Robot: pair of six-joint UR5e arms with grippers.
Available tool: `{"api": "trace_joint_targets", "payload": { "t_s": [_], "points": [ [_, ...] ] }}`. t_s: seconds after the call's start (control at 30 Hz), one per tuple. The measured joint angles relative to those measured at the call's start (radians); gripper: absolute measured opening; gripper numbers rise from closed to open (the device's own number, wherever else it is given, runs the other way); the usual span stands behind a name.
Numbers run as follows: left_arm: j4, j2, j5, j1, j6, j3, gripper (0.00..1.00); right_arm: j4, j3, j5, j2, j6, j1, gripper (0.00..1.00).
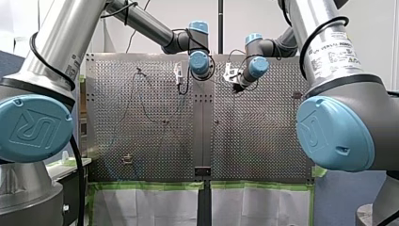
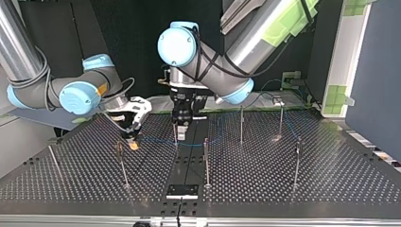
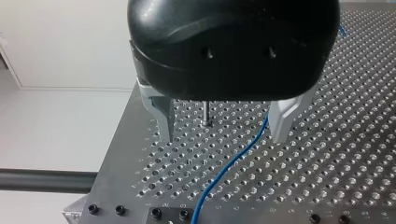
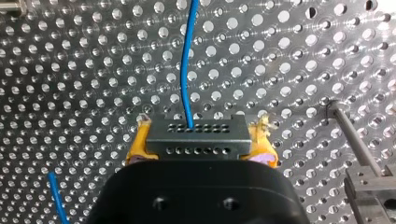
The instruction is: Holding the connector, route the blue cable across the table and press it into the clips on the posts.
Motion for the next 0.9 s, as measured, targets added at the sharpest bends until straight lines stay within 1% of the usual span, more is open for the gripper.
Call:
{"api": "trace_joint_targets", "payload": {
  "t_s": [0.27,0.4,0.53,0.7,0.9],
  "points": [
    [0.047,-0.010,-0.003,0.004,0.022,0.006,1.00,0.000,0.000,0.000,0.003,0.000,-0.007,0.00],
    [0.035,-0.037,-0.014,0.001,0.036,0.032,1.00,0.000,0.000,0.000,0.004,-0.001,-0.008,0.00],
    [0.024,-0.069,-0.042,0.001,0.043,0.063,1.00,0.000,0.000,0.000,0.005,-0.002,-0.008,0.00],
    [0.054,-0.112,-0.073,0.011,0.047,0.106,1.00,-0.001,0.000,0.000,0.005,-0.003,-0.009,0.00],
    [0.099,-0.130,-0.079,0.019,0.055,0.134,1.00,-0.002,0.000,0.000,0.006,-0.004,-0.010,0.00]
  ]
}}
